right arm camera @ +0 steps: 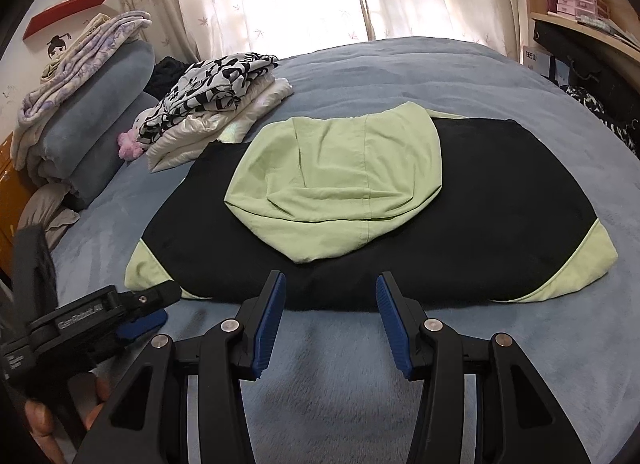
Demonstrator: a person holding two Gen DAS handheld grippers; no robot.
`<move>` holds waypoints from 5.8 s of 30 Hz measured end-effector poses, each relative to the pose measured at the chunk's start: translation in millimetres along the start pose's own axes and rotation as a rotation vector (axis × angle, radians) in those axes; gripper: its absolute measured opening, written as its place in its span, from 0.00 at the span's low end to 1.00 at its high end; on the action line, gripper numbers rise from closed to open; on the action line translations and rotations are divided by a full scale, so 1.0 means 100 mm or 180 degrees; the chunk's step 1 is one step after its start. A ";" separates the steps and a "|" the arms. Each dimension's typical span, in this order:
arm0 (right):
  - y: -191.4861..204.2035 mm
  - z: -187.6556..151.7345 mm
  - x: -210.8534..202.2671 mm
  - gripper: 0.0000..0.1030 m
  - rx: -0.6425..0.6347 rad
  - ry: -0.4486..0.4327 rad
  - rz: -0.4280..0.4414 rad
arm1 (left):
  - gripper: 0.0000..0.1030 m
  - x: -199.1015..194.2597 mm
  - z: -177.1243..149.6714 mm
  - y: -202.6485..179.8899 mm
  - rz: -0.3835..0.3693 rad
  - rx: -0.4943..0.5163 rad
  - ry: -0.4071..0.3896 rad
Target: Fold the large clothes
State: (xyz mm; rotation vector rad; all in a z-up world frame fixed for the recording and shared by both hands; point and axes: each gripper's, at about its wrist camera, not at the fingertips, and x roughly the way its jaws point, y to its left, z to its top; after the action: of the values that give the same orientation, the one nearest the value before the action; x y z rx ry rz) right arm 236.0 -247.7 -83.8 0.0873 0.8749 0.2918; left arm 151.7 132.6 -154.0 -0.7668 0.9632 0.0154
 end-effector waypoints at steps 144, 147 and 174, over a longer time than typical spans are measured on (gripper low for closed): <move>-3.33 0.61 -0.07 0.22 0.1610 0.0204 0.0315 | 0.58 1.61 -0.43 -2.75 0.0397 0.2688 0.0040; -3.20 0.59 -0.32 0.22 0.1439 0.0129 0.0258 | 0.57 1.44 -0.43 -2.74 0.0313 0.2628 -0.0004; -2.74 0.71 -0.61 0.19 0.0809 0.0297 0.0143 | 0.42 1.11 -0.40 -2.88 0.0075 0.2555 0.0173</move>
State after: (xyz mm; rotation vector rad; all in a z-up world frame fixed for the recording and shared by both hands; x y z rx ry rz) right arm 312.8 -524.8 -46.4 0.3319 1.0008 0.2267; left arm 285.2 -139.1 -82.4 -0.0147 0.9258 -0.3541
